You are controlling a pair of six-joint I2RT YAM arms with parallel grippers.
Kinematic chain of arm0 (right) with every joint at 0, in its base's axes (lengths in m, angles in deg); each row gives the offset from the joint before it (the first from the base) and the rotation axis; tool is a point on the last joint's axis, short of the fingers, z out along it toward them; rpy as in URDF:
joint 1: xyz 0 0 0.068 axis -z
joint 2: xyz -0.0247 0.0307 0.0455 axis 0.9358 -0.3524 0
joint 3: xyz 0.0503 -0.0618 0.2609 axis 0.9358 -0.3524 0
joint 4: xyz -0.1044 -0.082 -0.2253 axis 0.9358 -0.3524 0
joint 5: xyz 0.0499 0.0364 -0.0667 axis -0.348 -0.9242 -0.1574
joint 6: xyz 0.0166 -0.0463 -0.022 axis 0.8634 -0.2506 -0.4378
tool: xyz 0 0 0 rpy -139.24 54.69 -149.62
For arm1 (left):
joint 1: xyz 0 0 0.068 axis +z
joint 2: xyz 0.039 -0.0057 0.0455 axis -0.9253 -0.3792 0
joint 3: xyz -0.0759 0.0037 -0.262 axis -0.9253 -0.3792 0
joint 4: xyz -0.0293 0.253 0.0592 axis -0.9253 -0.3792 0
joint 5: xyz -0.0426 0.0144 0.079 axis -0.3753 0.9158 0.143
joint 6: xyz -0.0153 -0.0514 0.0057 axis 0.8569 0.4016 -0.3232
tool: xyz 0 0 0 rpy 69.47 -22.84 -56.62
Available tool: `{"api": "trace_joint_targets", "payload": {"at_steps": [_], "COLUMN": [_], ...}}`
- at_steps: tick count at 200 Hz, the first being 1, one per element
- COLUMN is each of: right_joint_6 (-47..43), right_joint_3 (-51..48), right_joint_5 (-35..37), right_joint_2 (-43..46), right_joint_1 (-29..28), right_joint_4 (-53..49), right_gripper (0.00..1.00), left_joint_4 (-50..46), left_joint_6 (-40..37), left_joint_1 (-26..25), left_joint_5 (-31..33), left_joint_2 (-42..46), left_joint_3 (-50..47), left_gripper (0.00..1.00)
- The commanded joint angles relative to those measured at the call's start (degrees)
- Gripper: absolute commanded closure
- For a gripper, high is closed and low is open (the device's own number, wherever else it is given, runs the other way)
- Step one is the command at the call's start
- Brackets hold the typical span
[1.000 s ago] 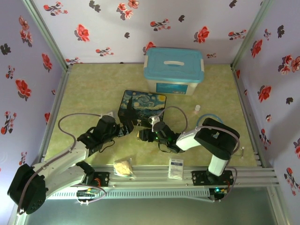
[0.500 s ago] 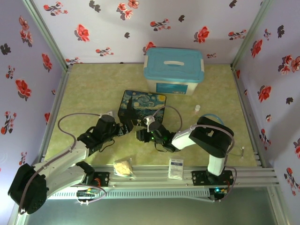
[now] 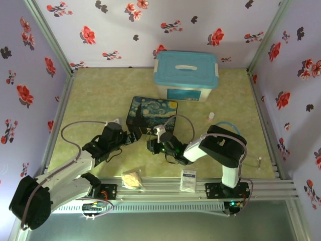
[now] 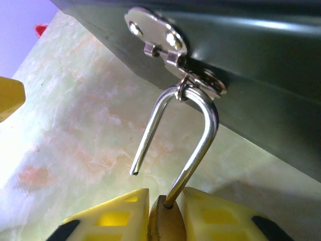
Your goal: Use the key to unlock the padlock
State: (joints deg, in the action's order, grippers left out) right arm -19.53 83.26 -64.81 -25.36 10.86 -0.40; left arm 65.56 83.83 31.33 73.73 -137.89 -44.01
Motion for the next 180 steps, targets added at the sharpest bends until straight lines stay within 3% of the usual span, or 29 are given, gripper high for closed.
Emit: {"api": "trace_joint_targets", "payload": {"at_steps": [1,35,58,94,140,180], "right_joint_6": [3.0,7.8,10.0,17.9,26.8,28.4], "right_joint_3": [-2.7,-5.8,-6.9,-7.4,-8.6,-8.0], "right_joint_5": [-1.0,-1.7,-1.1,-0.3,3.2,7.0], "right_joint_2": [-2.1,-3.3,-4.3,-7.4,-13.1,-14.0], "right_joint_1": [0.7,2.1,2.3,2.5,2.6,1.2], "right_joint_4": [2.9,11.0,14.4,20.4,30.2,30.2], "right_gripper": [0.80,0.85,0.89,0.91,0.93,0.93], "left_joint_4": [1.0,-0.9,5.3,13.1,12.6,12.1], "left_joint_6": [-2.6,-10.4,-14.0,-21.4,-25.4,-27.8], "left_joint_1": [1.2,3.1,6.9,7.9,7.9,7.8], "left_joint_5": [1.2,5.3,5.2,4.7,6.4,6.3], "left_joint_2": [0.1,-4.5,-10.8,-23.8,-31.1,-34.0], "left_joint_3": [2.3,9.9,11.8,17.3,21.0,20.9], "left_gripper": [0.02,0.01,0.01,0.03,0.13,0.24]}}
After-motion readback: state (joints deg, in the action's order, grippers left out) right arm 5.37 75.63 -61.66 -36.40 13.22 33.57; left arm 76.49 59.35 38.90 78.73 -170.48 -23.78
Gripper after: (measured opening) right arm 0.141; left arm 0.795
